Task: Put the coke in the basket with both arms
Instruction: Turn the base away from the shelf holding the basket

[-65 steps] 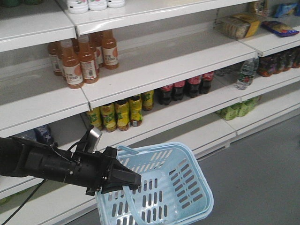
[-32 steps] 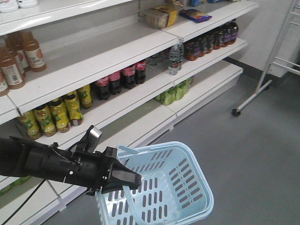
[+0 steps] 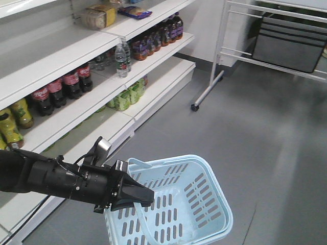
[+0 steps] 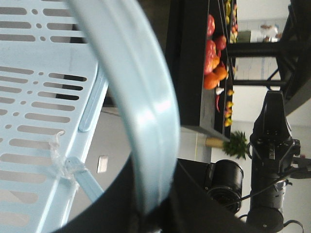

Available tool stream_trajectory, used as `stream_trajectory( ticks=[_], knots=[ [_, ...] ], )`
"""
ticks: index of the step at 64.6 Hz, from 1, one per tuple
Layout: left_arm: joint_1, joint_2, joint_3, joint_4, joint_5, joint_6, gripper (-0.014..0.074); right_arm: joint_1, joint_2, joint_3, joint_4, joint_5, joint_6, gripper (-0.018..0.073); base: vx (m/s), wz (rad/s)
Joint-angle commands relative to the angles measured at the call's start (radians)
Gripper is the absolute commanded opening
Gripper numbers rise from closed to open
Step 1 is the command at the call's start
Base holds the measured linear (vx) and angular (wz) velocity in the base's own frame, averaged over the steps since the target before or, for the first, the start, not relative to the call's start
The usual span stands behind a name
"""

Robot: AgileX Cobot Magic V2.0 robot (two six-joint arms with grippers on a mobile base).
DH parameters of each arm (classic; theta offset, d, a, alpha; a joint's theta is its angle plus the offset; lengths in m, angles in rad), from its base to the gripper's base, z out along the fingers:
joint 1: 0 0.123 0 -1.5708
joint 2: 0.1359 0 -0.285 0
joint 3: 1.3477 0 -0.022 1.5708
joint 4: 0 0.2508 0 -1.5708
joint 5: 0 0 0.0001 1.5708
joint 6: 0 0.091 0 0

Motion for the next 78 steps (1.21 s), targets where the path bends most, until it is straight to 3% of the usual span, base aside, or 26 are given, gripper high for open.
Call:
stream_trajectory(
  ticks=[1,78],
  knots=[
    [-0.007,-0.052,-0.015,-0.067,0.099,0.010,-0.0007,-0.005,-0.012,0.008,-0.004,-0.078,-0.006,-0.0010,-0.08,-0.48],
    [-0.007,-0.052,-0.015,-0.067,0.100,0.010,-0.0007,-0.005,-0.012,0.008,-0.004,-0.078,-0.006,-0.0010,0.00,-0.37]
  ],
)
